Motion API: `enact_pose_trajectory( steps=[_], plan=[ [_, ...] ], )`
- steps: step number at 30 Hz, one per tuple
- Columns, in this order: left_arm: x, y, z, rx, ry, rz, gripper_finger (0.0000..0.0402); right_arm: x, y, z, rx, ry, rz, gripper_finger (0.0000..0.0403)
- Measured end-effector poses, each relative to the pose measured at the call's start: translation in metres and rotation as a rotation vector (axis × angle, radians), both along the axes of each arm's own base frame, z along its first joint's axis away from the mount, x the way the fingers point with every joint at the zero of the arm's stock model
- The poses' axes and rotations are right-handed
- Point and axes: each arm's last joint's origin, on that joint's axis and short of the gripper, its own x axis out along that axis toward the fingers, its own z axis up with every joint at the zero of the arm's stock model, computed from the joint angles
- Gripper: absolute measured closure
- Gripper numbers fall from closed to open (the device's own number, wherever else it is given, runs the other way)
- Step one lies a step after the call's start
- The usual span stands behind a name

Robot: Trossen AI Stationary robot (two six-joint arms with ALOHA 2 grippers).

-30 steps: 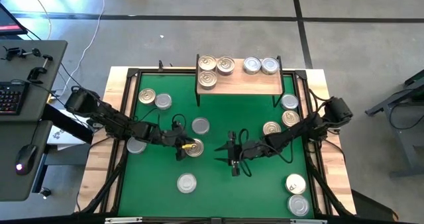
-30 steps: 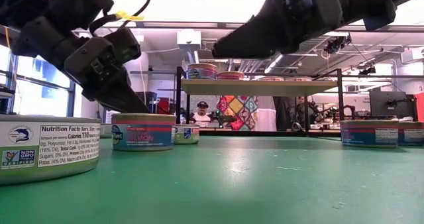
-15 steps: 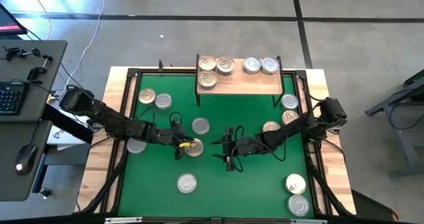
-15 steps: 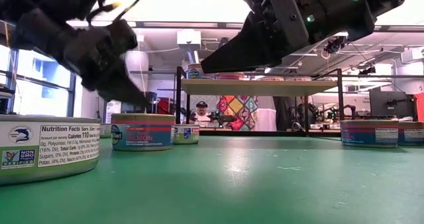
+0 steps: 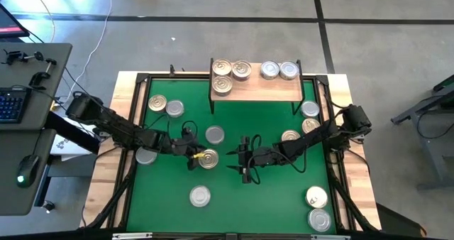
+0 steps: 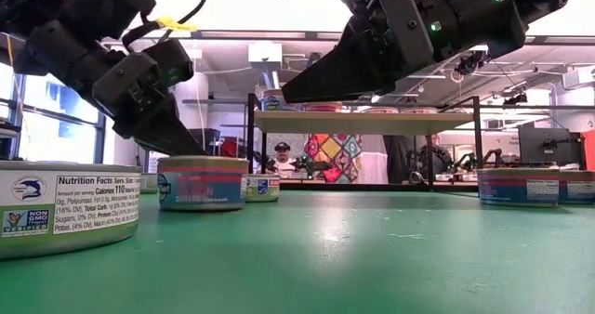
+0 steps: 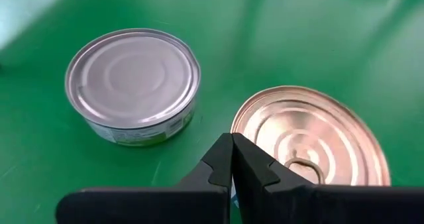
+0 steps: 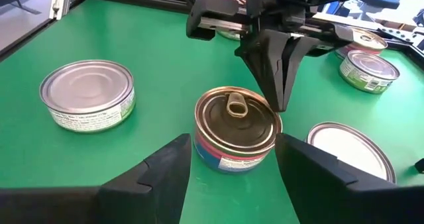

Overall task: Stack canned seafood by type on shelf
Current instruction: Put the blue pink tuna can on the shelf

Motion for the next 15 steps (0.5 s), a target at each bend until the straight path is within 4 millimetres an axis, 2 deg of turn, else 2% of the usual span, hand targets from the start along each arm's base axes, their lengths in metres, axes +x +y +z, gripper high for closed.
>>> enact_pose_trajectory(
  steps=[8,15],
  plan=[
    [-0.005,0.0011,-0.0075,0.012,0.062,-0.016,0.0401,-0.0001,0.0009,0.0,-0.018,0.002,0.031,0.0189],
    [-0.0007,0.0005,-0.0053,0.006,0.018,-0.009,0.0401,0.0014,-0.003,0.0008,-0.053,-0.007,0.037,0.0189]
  ],
)
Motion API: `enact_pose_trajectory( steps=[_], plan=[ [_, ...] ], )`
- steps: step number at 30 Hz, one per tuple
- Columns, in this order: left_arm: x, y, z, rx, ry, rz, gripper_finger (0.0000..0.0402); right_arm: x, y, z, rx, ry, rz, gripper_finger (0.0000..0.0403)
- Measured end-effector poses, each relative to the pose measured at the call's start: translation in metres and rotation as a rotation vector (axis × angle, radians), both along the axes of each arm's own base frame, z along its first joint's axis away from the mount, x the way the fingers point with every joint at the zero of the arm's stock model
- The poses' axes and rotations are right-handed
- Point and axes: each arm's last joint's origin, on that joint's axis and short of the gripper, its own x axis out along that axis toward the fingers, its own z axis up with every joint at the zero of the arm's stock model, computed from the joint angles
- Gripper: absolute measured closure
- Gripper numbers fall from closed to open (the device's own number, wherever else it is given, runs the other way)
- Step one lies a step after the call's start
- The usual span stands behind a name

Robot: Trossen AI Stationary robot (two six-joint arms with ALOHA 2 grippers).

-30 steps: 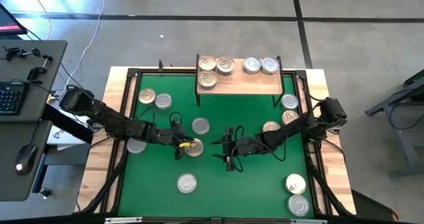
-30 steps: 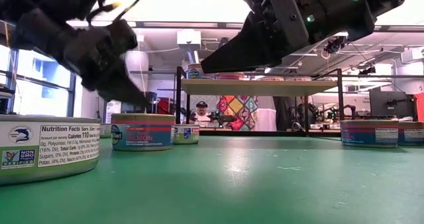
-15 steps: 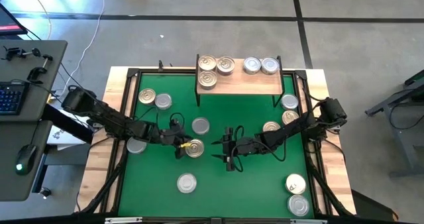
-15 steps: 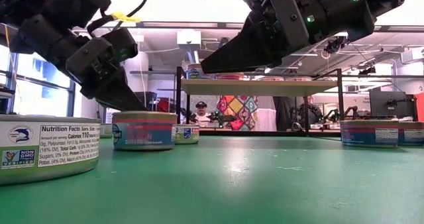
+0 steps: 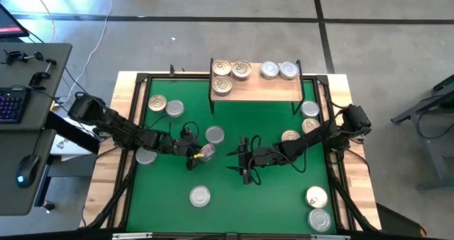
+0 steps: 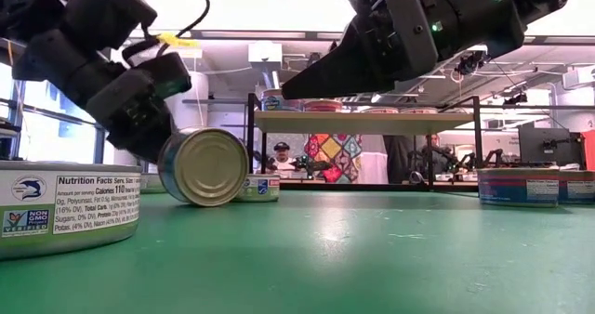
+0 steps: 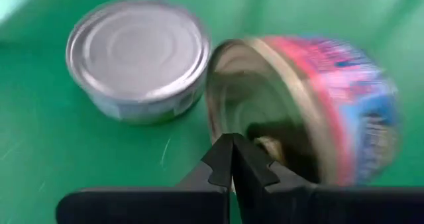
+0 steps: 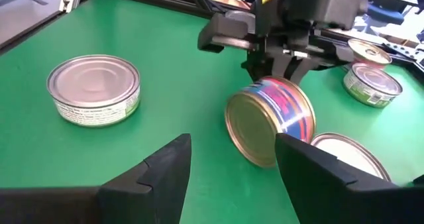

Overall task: Stack canned seafood by type on shelf
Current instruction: Put the blue pink tuna can on the shelf

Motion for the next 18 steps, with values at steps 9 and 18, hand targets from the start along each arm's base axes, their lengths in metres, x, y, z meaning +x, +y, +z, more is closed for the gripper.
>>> enact_pose_trajectory(
  steps=[9,18],
  plan=[
    [0.004,-0.001,0.005,0.008,-0.063,-0.013,0.0401,0.013,-0.026,0.004,0.054,0.026,0.04,0.0135],
    [0.008,-0.002,0.011,0.006,-0.13,-0.022,0.0401,0.064,-0.043,0.008,-0.104,0.196,0.127,0.0074]
  ],
)
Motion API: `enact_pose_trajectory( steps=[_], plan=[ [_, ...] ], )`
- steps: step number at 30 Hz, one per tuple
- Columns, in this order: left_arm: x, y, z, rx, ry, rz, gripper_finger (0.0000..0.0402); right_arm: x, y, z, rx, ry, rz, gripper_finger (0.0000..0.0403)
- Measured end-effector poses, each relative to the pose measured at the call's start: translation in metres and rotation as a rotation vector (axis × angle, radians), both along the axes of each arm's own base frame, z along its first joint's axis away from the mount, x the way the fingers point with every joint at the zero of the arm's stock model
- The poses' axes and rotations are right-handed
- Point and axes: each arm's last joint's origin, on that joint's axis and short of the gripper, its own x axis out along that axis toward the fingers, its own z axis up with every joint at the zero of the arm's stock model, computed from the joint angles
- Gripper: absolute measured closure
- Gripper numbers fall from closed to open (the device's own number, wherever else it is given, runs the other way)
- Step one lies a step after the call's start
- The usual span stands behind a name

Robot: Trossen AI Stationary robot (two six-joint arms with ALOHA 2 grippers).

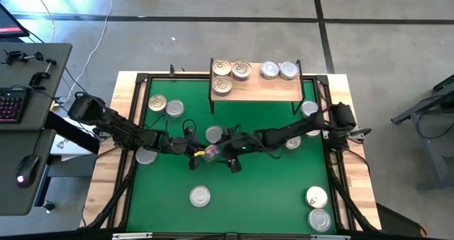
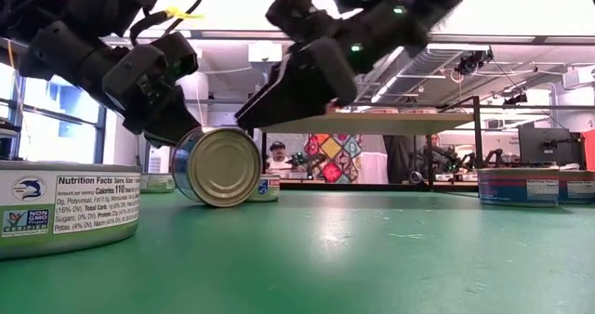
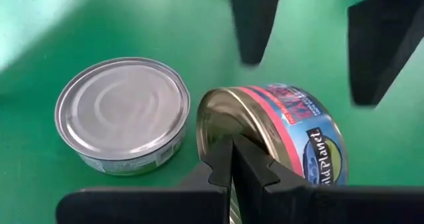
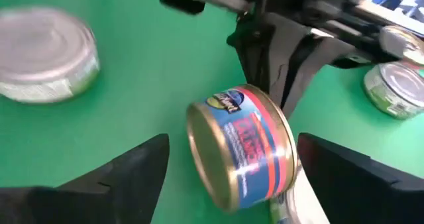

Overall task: Stack canned seafood by type on shelf
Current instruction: Put the blue pink tuna can on the shelf

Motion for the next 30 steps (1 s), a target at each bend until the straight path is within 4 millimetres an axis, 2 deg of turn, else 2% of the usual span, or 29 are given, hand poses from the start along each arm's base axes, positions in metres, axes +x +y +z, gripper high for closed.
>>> enact_pose_trajectory(
  steps=[5,11,15,19,23,27,30],
  plan=[
    [0.0,0.0,0.0,0.001,0.0,0.001,0.0401,0.022,-0.003,0.006,-0.077,0.081,0.064,0.0073],
    [0.0,0.001,0.0,0.017,-0.005,0.027,0.0402,0.044,-0.013,0.005,-0.081,0.139,0.088,0.0073],
    [-0.001,0.001,-0.001,0.025,0.015,0.035,0.0401,0.052,-0.02,0.003,-0.043,0.164,0.097,0.0084],
    [-0.003,0.001,-0.004,-0.003,0.045,0.054,0.0401,0.05,-0.021,0.001,-0.006,0.2,0.087,0.0136],
    [-0.007,0.002,-0.009,-0.035,0.099,0.091,0.0401,0.047,-0.019,-0.002,0.007,0.251,0.074,0.0218],
    [-0.011,0.002,-0.012,-0.039,0.131,0.141,0.0401,0.043,-0.008,-0.001,-0.02,0.282,0.0,0.0221],
    [-0.013,-0.002,-0.013,-0.034,0.135,0.172,0.0401,0.033,0.013,0.005,-0.122,0.322,-0.024,0.0221]
  ],
)
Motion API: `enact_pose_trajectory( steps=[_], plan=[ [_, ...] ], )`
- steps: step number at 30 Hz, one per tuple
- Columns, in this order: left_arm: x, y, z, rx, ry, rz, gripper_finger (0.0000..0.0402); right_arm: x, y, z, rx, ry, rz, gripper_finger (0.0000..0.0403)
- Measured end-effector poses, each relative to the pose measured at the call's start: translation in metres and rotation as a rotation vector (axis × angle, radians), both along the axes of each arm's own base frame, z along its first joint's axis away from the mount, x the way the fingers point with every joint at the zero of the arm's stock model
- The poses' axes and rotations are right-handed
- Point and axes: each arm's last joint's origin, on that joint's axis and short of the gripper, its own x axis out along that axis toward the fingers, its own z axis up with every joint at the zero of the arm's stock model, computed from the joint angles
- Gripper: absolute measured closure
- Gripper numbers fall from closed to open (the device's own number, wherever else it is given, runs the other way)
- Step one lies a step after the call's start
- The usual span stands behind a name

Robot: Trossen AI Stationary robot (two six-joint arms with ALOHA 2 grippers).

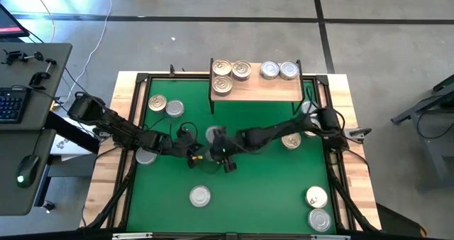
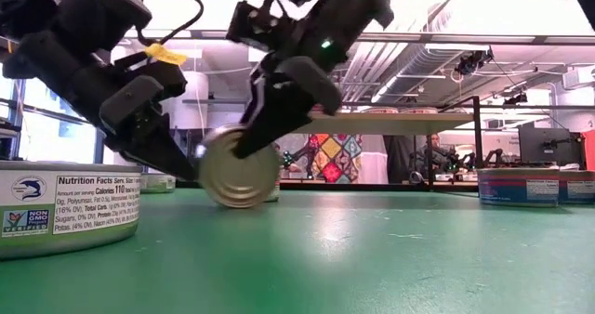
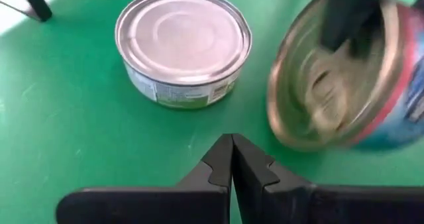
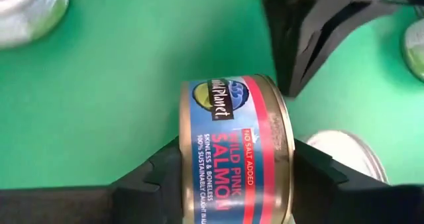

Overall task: Stack canned seafood by type on shelf
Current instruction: Put the blue pink tuna can on the shelf

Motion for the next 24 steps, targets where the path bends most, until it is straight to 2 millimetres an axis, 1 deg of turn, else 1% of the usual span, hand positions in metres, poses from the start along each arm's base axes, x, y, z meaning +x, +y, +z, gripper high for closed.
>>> enact_pose_trajectory(
  steps=[3,5,7,10,12,14,17,22,24],
  plan=[
    [-0.002,-0.006,0.0,0.004,-0.013,0.012,0.0402,-0.018,0.023,0.008,-0.19,0.061,-0.021,0.0221],
    [-0.003,-0.01,0.001,0.019,-0.02,0.006,0.0401,-0.032,0.034,0.019,-0.317,0.087,-0.04,0.0221],
    [-0.004,-0.014,0.001,0.036,-0.034,0.009,0.0401,-0.045,0.038,0.04,-0.414,0.067,-0.08,0.0222],
    [-0.005,-0.017,0.002,0.062,-0.047,0.021,0.0401,-0.063,0.032,0.073,-0.545,0.033,-0.159,0.0221],
    [-0.006,-0.018,0.002,0.075,-0.054,0.027,0.0401,-0.074,0.024,0.089,-0.657,0.027,-0.222,0.0221],
    [-0.006,-0.019,0.003,0.082,-0.06,0.032,0.0401,-0.083,0.011,0.107,-0.752,0.01,-0.296,0.0222],
    [-0.006,-0.019,0.003,0.088,-0.063,0.037,0.0401,-0.089,-0.016,0.124,-0.786,0.009,-0.375,0.0222],
    [-0.006,-0.018,0.003,0.1,-0.066,0.049,0.0401,-0.082,-0.063,0.122,-0.782,0.089,-0.423,0.0222],
    [-0.006,-0.018,0.003,0.105,-0.068,0.055,0.0401,-0.08,-0.08,0.123,-0.759,0.086,-0.455,0.0222]
  ],
)
